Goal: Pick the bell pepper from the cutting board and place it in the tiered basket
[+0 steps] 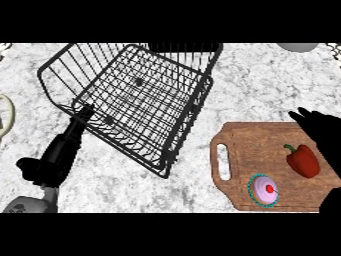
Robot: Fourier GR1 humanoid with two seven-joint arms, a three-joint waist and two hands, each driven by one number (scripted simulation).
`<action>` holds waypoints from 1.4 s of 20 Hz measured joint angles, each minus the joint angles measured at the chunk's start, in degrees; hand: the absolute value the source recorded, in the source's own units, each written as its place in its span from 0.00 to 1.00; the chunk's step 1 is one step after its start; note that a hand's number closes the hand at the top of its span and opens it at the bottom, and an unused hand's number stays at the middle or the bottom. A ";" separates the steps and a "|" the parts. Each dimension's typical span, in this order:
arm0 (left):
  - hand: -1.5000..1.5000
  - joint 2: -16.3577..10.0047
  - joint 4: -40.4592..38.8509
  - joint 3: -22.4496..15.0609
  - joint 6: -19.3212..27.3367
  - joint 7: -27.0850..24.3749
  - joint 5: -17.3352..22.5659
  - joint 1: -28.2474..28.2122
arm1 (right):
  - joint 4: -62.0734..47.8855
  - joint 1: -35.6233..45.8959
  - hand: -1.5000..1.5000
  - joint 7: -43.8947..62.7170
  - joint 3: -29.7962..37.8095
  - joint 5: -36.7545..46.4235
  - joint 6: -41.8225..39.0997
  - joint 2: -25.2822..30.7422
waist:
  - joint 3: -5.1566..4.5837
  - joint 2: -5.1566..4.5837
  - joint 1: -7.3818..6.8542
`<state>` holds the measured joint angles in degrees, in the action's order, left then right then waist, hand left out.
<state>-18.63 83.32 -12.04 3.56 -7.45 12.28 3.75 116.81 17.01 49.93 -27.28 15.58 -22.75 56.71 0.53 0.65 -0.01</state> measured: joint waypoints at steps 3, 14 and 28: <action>0.50 0.57 0.31 0.05 0.35 0.47 -0.78 0.00 | -2.69 -1.88 0.00 -0.55 -0.48 2.79 -0.19 -1.25 | -0.02 -0.09 -0.15; 0.50 2.12 -1.15 1.31 -1.51 -1.23 -2.05 0.41 | -10.82 -6.41 0.00 -7.42 1.44 9.76 1.68 -6.51 | 0.18 0.10 -0.22; 0.50 3.97 -1.18 2.61 -1.71 -0.89 -4.60 0.41 | -23.58 -8.12 0.00 -17.14 4.19 17.27 3.74 -12.25 | 0.18 0.12 -0.42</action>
<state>-14.66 82.14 -9.42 1.85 -8.35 7.68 4.16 93.22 8.89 32.79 -23.09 32.86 -19.01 44.47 0.71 0.76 -0.44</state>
